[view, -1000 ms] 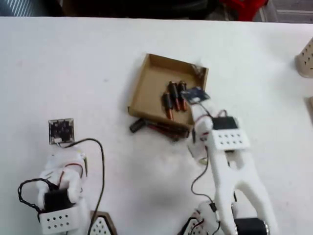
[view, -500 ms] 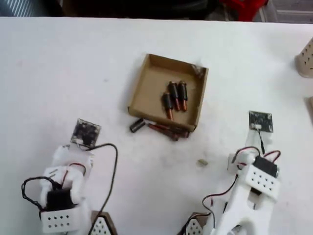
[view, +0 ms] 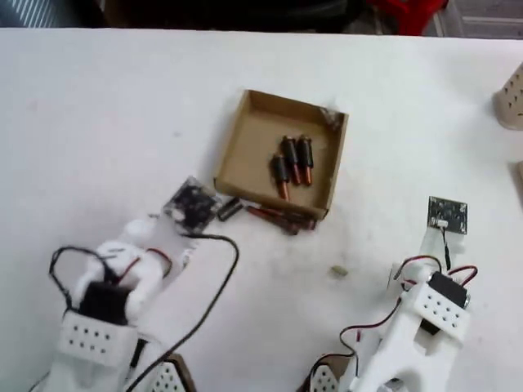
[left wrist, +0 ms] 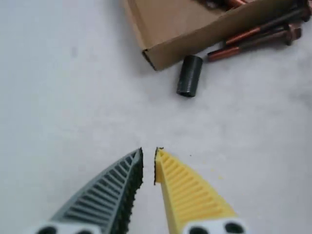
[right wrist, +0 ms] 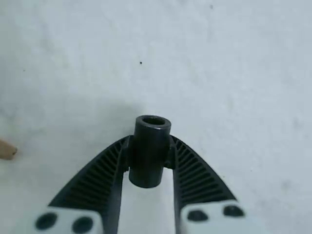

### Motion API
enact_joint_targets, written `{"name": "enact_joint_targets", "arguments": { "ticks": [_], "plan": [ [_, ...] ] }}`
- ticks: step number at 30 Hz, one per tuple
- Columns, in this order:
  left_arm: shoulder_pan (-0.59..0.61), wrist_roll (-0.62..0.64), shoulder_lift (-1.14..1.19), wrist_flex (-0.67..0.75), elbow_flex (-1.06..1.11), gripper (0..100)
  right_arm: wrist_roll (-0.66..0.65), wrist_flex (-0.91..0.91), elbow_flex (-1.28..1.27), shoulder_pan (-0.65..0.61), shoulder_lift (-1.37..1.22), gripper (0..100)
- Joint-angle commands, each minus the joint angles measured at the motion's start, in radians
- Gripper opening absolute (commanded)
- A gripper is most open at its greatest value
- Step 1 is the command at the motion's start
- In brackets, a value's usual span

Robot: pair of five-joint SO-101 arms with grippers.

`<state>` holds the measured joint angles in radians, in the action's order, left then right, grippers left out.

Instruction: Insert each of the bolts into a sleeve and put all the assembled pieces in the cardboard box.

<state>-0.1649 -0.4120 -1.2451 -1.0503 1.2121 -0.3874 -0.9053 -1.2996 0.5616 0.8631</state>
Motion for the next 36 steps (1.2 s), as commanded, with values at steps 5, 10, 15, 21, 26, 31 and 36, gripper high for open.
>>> {"name": "enact_joint_targets", "arguments": {
  "ticks": [5,10,15,21,26,31,36],
  "plan": [
    [-0.337,-0.055,0.337,0.1,-0.227,8,-0.009,0.016,0.008,0.015,0.018,1.7],
    [-0.458,-0.241,0.539,0.19,-0.272,8,-0.009,0.018,0.008,0.015,0.016,1.7],
    [-0.487,-0.288,0.765,0.252,-0.397,8,-0.009,0.054,-0.02,0.013,0.024,1.7],
    [-0.483,-0.387,1.086,0.176,-0.608,8,-0.009,0.087,-0.034,0.013,0.024,1.7],
    [-0.473,-0.483,1.302,0.087,-0.778,10,-0.009,0.087,-0.034,0.01,0.024,1.7],
    [-0.429,-0.486,1.412,0.032,-0.927,22,-0.009,0.087,-0.034,0.01,0.022,1.7],
    [-0.412,-0.491,1.465,0.037,-0.985,21,-0.009,0.087,-0.034,0.01,0.022,1.7]
  ]
}}
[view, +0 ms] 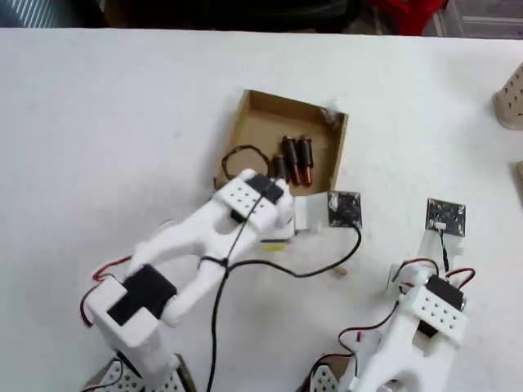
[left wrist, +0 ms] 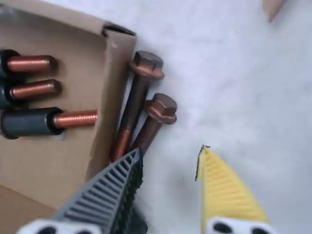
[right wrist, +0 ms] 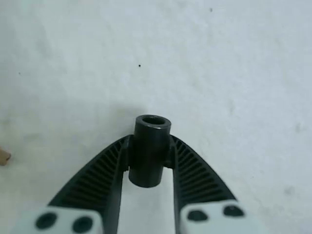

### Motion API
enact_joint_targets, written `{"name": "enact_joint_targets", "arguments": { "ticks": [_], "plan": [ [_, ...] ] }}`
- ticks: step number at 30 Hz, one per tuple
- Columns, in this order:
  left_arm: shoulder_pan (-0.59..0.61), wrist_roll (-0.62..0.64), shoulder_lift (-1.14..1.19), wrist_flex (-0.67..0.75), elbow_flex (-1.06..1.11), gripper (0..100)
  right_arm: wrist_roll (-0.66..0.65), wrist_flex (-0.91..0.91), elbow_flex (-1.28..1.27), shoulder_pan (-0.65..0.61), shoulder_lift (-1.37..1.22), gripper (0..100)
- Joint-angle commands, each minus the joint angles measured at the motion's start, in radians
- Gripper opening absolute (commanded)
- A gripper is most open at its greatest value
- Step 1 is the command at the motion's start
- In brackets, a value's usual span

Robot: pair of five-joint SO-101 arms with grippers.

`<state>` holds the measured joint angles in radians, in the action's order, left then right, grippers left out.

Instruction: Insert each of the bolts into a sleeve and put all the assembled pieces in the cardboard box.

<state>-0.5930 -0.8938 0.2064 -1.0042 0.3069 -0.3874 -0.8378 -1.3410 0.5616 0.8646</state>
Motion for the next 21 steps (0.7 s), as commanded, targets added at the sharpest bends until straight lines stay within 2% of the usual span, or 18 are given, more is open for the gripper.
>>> {"name": "enact_joint_targets", "arguments": {
  "ticks": [1,13,21],
  "plan": [
    [0.013,-0.009,0.021,-0.009,-0.086,21,-0.009,0.019,0.008,0.01,0.021,1.7],
    [-0.018,-0.009,0.237,-0.021,-0.241,21,-0.009,0.021,0.006,0.008,0.021,1.7],
    [-0.09,-0.009,0.265,-0.183,-0.304,20,-0.009,0.021,0.006,0.008,0.021,1.7]
  ]
}}
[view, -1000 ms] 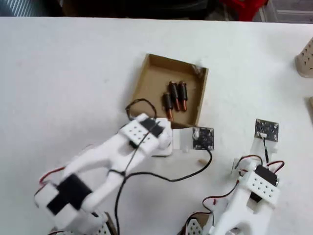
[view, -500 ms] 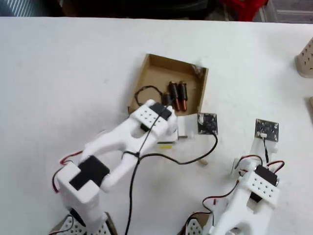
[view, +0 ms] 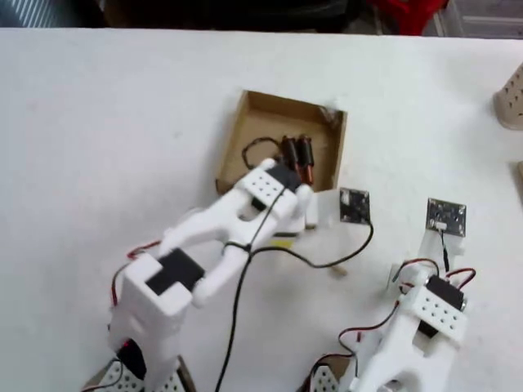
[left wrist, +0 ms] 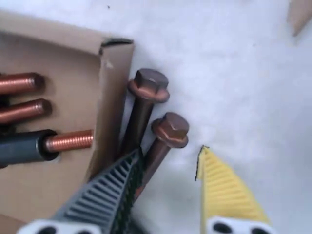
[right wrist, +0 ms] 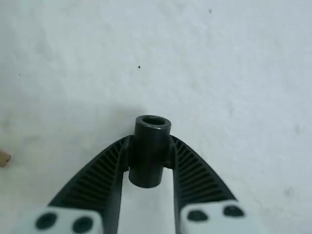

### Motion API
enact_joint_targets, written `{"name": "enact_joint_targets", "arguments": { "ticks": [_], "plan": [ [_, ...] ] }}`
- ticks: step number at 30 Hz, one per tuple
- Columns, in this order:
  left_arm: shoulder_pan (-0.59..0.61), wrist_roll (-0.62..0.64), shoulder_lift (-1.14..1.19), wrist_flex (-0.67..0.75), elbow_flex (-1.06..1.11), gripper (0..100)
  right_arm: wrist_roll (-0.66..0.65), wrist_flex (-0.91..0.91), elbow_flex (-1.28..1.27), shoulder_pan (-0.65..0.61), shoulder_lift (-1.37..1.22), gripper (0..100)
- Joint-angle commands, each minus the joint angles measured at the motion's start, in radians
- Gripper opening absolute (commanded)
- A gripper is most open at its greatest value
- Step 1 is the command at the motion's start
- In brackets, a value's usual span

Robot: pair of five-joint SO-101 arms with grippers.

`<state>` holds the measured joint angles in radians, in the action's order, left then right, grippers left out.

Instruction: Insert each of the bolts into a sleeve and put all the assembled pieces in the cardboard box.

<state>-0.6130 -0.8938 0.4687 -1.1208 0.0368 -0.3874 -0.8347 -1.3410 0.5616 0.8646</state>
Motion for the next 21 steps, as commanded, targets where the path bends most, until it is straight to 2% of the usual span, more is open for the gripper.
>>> {"name": "enact_joint_targets", "arguments": {
  "ticks": [1,6,11,15,21],
  "plan": [
    [-0.082,-0.011,0.002,-0.08,-0.034,19,-0.009,0.018,0.006,0.008,0.021,1.7],
    [-0.14,-0.152,0.002,-0.233,-0.034,11,-0.009,0.018,0.006,0.008,0.021,1.7],
    [-0.139,-0.153,0.005,-0.269,-0.034,11,-0.009,0.018,0.006,0.008,0.021,1.7],
    [-0.147,-0.069,0.001,-0.261,-0.002,10,-0.009,0.018,0.006,0.008,0.021,1.7],
    [-0.143,0.138,-0.001,-0.269,0.003,7,-0.009,0.018,0.006,0.008,0.021,1.7]
  ]
}}
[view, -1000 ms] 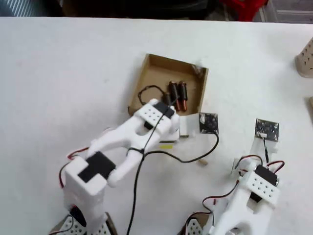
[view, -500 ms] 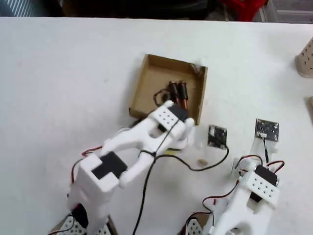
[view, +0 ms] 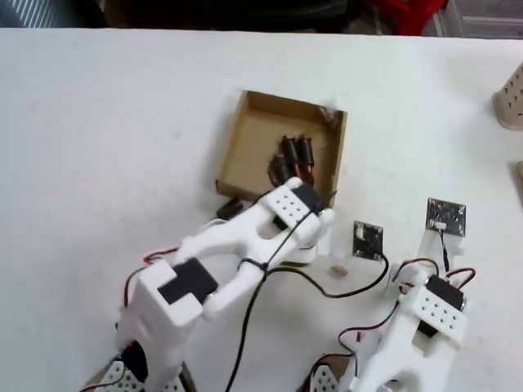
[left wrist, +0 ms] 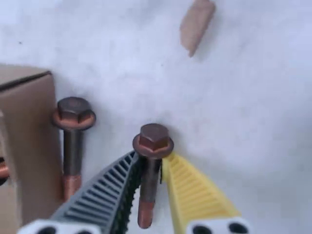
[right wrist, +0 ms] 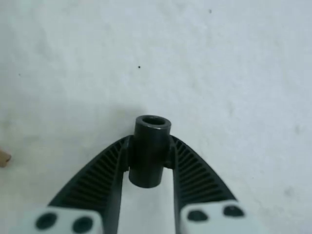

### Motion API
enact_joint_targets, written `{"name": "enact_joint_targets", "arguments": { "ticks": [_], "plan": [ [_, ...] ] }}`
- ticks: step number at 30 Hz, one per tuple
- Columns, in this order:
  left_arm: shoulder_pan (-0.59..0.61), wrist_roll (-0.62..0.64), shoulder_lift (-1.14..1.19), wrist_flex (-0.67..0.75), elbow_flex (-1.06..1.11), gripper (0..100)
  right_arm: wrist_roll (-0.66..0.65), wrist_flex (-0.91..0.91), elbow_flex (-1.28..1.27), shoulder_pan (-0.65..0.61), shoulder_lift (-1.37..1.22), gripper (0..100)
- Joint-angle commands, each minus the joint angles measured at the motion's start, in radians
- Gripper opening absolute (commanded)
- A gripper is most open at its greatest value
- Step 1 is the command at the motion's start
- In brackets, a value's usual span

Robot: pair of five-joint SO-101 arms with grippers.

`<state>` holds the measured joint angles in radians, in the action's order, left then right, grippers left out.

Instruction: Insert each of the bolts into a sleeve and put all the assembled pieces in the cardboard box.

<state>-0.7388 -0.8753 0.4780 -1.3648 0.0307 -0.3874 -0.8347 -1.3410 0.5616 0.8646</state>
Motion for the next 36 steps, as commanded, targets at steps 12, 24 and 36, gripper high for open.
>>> {"name": "enact_joint_targets", "arguments": {
  "ticks": [12,24,36],
  "plan": [
    [0.124,0.456,-0.16,0.011,0.06,6,-0.009,0.018,0.006,0.008,0.019,1.7],
    [0.298,0.71,-0.68,0.259,0.474,6,-0.009,0.018,0.006,0.007,0.018,1.7],
    [0.591,0.976,-1.165,0.684,0.925,6,-0.009,0.018,0.006,0.007,0.018,1.7]
  ]
}}
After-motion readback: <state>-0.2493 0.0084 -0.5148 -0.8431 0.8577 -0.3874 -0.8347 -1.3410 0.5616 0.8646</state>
